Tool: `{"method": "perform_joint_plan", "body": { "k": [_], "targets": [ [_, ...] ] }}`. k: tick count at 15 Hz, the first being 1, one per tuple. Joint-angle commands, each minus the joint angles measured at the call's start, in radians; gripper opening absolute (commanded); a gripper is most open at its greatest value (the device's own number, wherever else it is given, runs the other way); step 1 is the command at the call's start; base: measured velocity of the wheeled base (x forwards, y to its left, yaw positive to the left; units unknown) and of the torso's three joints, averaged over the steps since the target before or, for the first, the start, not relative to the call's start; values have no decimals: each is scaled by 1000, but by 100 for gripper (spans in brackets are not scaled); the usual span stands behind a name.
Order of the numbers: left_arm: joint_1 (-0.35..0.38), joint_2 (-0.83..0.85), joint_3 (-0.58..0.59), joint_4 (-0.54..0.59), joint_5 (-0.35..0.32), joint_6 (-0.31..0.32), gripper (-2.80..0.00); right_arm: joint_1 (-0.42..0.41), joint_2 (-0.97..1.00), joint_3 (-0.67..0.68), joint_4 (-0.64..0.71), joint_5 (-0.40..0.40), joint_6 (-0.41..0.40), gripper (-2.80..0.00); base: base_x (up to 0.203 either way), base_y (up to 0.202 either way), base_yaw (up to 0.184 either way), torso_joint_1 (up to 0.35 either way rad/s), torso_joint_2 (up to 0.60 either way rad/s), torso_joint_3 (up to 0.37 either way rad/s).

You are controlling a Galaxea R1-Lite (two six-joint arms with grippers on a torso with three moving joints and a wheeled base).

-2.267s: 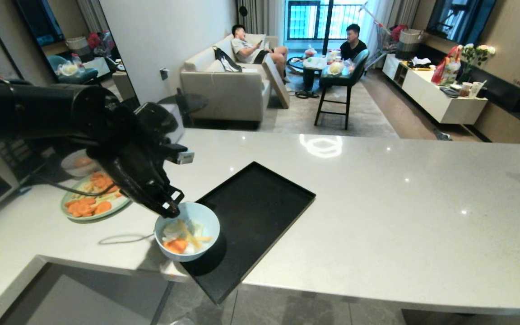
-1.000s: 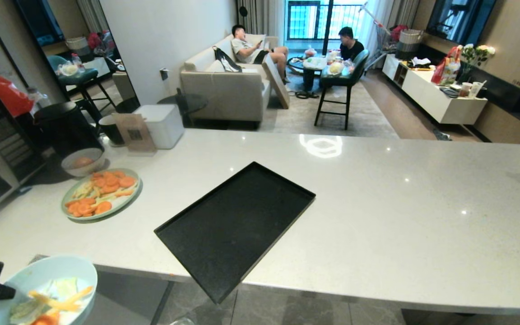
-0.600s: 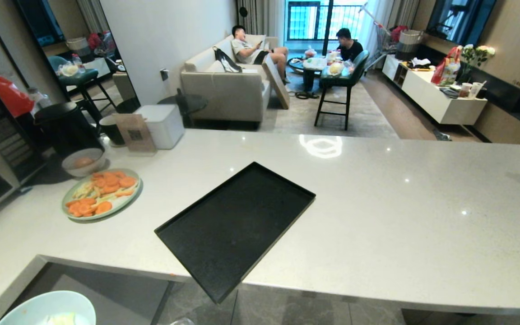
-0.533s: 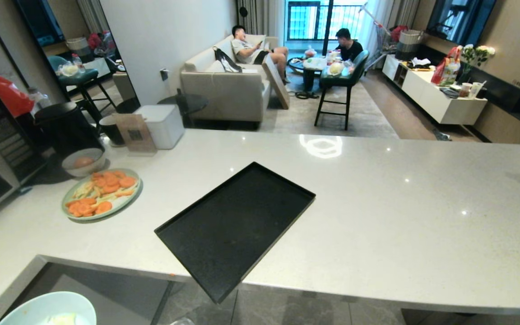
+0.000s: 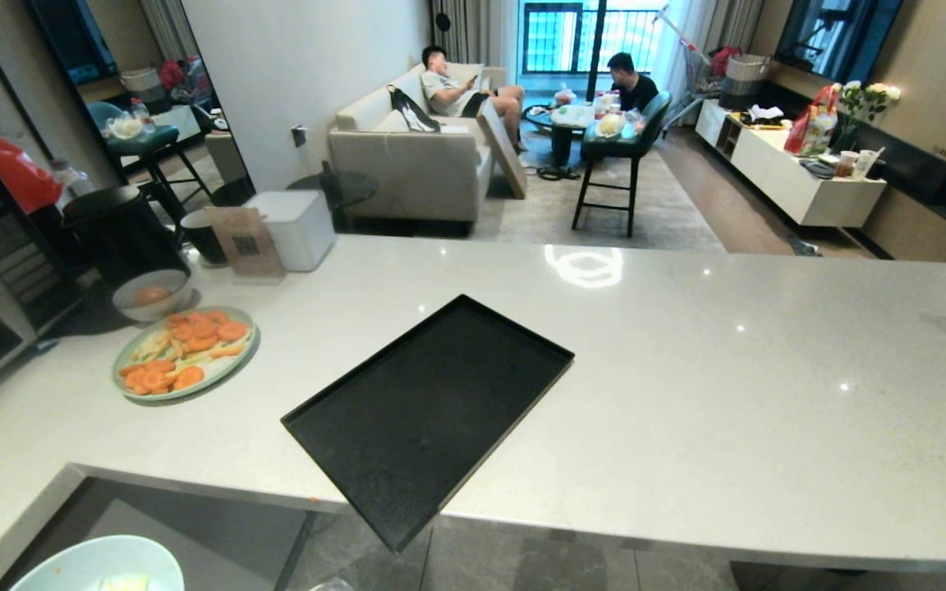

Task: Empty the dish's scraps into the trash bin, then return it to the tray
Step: Move the bowl over the trash can

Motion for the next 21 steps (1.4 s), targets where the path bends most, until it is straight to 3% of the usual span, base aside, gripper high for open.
{"method": "perform_joint_plan", "body": {
  "k": [1, 5, 21],
  "targets": [
    [-10, 8, 0, 4, -2, 1, -280, 0, 1, 0, 0, 0, 0, -280, 0, 0, 0, 0, 0, 0],
    [-45, 15, -2, 3, 1, -7, -280, 0, 0, 0, 0, 0, 1, -280, 0, 0, 0, 0, 0, 0],
    [-66, 17, -3, 2, 9, -7, -280, 0, 1, 0, 0, 0, 1, -280, 0, 0, 0, 0, 0, 0]
  ]
}}
